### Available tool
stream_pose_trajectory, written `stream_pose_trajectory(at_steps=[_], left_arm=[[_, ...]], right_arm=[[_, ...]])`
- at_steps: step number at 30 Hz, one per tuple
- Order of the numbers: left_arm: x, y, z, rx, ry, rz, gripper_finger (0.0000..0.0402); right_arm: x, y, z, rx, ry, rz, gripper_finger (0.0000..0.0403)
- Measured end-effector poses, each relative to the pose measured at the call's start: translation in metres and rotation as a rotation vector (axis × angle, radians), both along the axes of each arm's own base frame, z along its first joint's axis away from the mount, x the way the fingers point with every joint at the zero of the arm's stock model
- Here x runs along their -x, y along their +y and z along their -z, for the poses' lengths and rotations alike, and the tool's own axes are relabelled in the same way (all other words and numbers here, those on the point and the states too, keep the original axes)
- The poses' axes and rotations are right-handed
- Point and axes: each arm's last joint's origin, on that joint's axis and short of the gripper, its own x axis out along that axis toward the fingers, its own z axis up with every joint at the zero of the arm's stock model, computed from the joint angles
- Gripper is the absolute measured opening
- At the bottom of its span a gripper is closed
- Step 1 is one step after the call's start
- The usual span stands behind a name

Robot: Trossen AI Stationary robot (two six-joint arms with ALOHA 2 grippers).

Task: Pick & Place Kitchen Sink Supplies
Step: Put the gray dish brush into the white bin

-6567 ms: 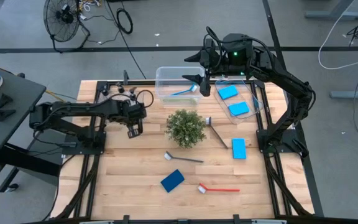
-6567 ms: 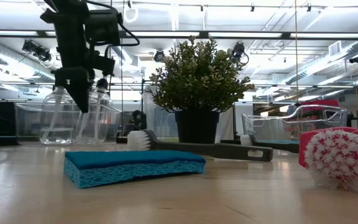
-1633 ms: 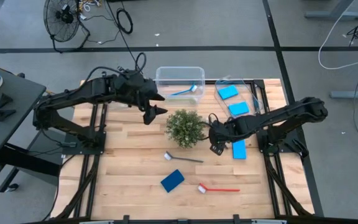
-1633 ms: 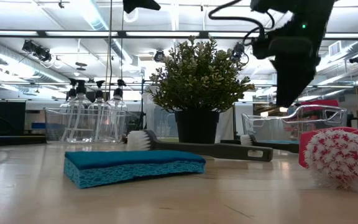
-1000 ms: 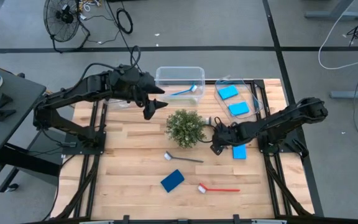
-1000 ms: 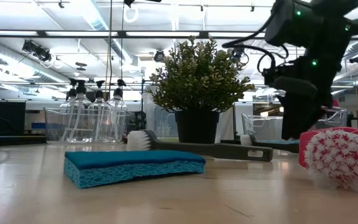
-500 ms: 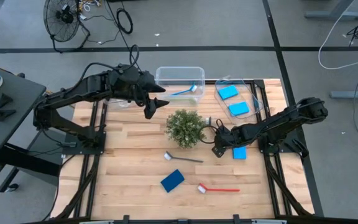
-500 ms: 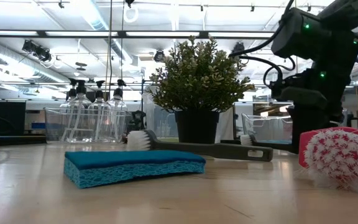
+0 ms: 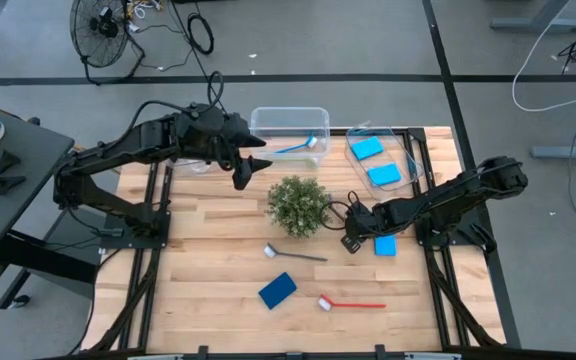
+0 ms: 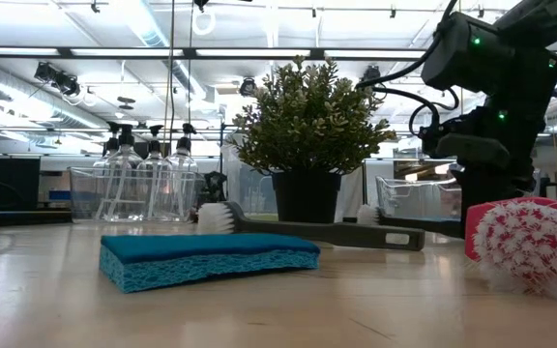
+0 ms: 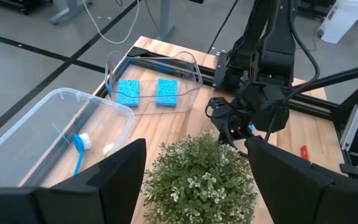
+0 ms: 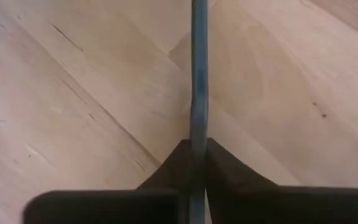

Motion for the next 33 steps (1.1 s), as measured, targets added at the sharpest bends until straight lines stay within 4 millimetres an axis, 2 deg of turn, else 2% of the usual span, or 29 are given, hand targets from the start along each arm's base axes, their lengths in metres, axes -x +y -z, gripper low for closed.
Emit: stream_pose_trajectory(at_steps=[3, 10, 15, 19, 26, 33], left_arm=[[0.0, 0.0, 0.0, 0.0, 0.0, 0.0, 0.0288], [0.0, 0.0, 0.0, 0.0, 0.0, 0.0, 0.0288], [0.002, 0.0, -0.002, -0.004, -0.013, -0.003, 0.0288], [0.005, 0.0, -0.007, -0.023, -0.046, -0.021, 0.0288], [0.01, 0.001, -0.016, -0.044, -0.108, -0.037, 0.0288], [0.014, 0.0, -0.018, -0.052, -0.116, -0.049, 0.0288]], right_arm=[[0.0, 0.0, 0.0, -0.003, -0.003, -0.001, 0.0012], [-0.003, 0.002, -0.004, -0.049, -0.017, -0.019, 0.0011], [-0.01, 0.004, -0.024, -0.07, -0.054, -0.023, 0.0011], [-0.005, 0.002, -0.039, -0.046, 0.032, 0.009, 0.0011], [-0.006, -0.001, -0.063, 0.061, 0.076, 0.04, 0.001], [-0.009, -0.012, -0.099, 0.212, 0.128, 0.096, 0.001]])
